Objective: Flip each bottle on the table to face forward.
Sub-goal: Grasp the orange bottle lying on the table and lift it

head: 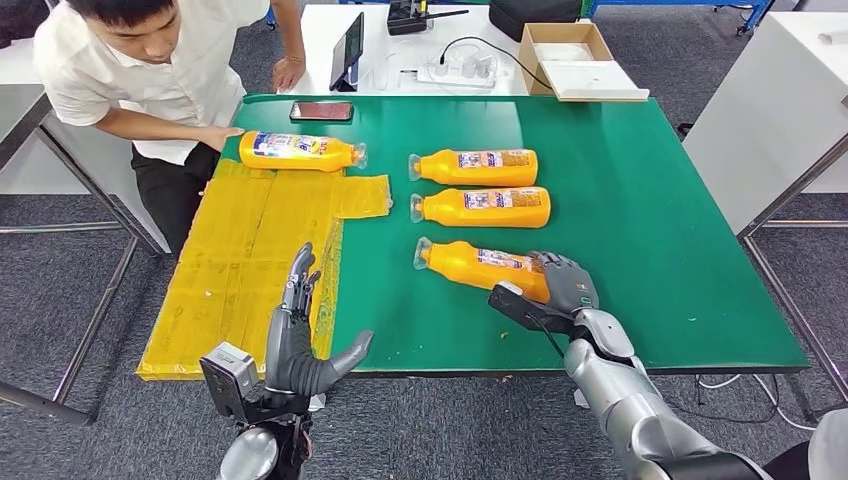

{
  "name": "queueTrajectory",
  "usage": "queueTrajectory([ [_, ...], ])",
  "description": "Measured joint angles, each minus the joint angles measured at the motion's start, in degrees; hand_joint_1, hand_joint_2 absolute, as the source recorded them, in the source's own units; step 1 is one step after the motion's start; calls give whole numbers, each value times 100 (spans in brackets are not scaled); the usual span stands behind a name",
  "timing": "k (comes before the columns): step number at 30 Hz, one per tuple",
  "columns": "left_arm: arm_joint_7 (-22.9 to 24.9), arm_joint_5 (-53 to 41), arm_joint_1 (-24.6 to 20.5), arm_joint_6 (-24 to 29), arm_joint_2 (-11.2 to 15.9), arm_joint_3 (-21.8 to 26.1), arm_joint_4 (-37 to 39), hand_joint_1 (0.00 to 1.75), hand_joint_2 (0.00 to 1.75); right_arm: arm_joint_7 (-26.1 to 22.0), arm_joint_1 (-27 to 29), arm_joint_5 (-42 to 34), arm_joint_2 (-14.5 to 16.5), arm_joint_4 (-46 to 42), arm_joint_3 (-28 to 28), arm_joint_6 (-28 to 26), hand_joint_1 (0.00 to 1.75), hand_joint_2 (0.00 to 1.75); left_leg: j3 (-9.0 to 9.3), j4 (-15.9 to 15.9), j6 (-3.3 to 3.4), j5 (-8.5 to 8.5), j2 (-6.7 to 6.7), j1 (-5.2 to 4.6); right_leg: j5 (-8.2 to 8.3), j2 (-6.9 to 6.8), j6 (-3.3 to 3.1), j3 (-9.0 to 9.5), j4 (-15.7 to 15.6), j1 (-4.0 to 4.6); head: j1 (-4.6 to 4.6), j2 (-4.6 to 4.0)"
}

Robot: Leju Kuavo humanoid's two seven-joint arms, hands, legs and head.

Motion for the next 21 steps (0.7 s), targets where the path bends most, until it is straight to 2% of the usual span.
queueTrajectory([
  [6,3,205,2,112,37,2,0,0,175,-1290,209,-1132,128,-84,-215,54,175,175,-4,-1,-1,0,2,3,0,1,0,0,2,3,-2,0],
  [8,241,630,7,102,31,5,18,0,175,-1669,419,-1706,258,-370,-249,61,175,175,-12,-1,-1,1,-2,6,0,0,-1,-3,3,6,-1,0],
  [10,656,1405,20,-48,27,8,125,0,175,-1902,805,-2518,465,-1029,-203,71,175,175,-28,-1,-3,3,-7,9,1,-2,-1,-16,6,10,-1,1],
  [12,882,2042,59,-214,30,9,284,0,175,-1951,1231,-3251,682,-1886,-33,75,175,175,-51,-1,-5,6,-7,11,1,-2,-1,-44,10,11,-4,1],
  [14,895,2278,95,-309,33,-2,385,0,175,-1907,1538,-3685,823,-2638,236,72,175,175,-67,-1,-6,7,-8,12,1,-2,-2,-64,12,11,-4,0],
  [18,894,2411,99,-399,38,-49,466,0,175,-1884,1909,-4051,964,-3640,830,17,175,175,-85,-1,-5,6,-8,11,0,-2,-3,-77,12,8,-3,1],
  [21,890,2464,96,-500,42,-120,479,0,175,-1898,2034,-4139,1061,-3920,1225,-58,175,175,-89,-1,-5,5,-8,8,0,-1,-2,-82,8,5,-2,0],
])
